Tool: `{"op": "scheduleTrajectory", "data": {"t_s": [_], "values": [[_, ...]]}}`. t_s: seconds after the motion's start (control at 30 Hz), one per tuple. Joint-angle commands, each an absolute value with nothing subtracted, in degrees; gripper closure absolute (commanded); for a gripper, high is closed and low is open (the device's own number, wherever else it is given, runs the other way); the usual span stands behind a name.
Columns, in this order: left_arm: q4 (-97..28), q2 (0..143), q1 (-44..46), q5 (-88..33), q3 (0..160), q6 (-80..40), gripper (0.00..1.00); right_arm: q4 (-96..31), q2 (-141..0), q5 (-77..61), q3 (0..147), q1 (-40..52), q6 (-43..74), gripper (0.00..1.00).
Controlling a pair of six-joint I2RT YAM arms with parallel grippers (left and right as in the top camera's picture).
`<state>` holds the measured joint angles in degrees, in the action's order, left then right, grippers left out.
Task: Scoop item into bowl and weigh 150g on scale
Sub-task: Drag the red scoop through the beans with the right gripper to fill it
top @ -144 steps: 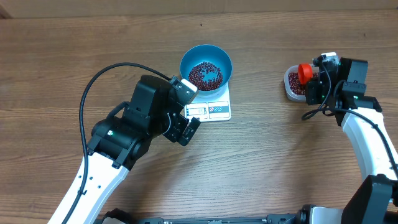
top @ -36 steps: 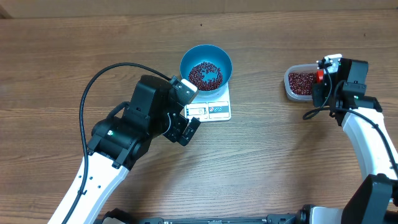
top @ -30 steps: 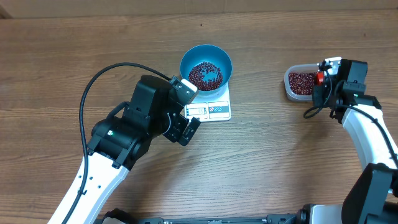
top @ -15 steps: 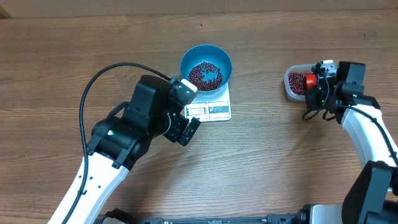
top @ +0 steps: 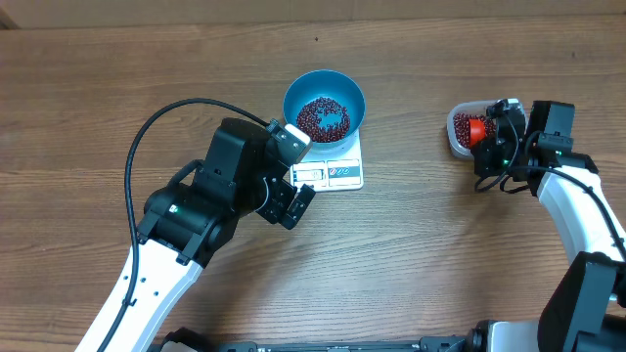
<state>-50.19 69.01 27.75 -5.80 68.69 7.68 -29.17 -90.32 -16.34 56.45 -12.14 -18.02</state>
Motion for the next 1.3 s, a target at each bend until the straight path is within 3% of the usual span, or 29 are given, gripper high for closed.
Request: {"op": "scheduleTrajectory", "data": {"t_s": [0.0,0.17,0.4,0.9,1.27], "values": [[-50.2,69.0,27.6,-5.8,68.6,8.8,0.01,-28.7,-90.6,-20.7,55.5,-12.0,-17.8,0.96],[-50.2,69.0,27.6,-5.8,68.6,8.8,0.0,-28.6,-90.6,-20.7,55.5,-12.0,-17.3,0.96],[-50.2,69.0,27.6,-5.8,68.6,8.8,0.0,-27.3,-90.6,-20.8,55.5,-12.9,-4.1,0.96],[-50.2,69.0,27.6,-5.8,68.6,8.8,0.01,-26.8,-95.6,-36.4,55.5,-22.6,2.4,0.96],[-50.2,69.0,27.6,-5.8,68.6,8.8,0.01,-24.8,-99.7,-46.7,55.5,-23.7,5.0,0.96]]}}
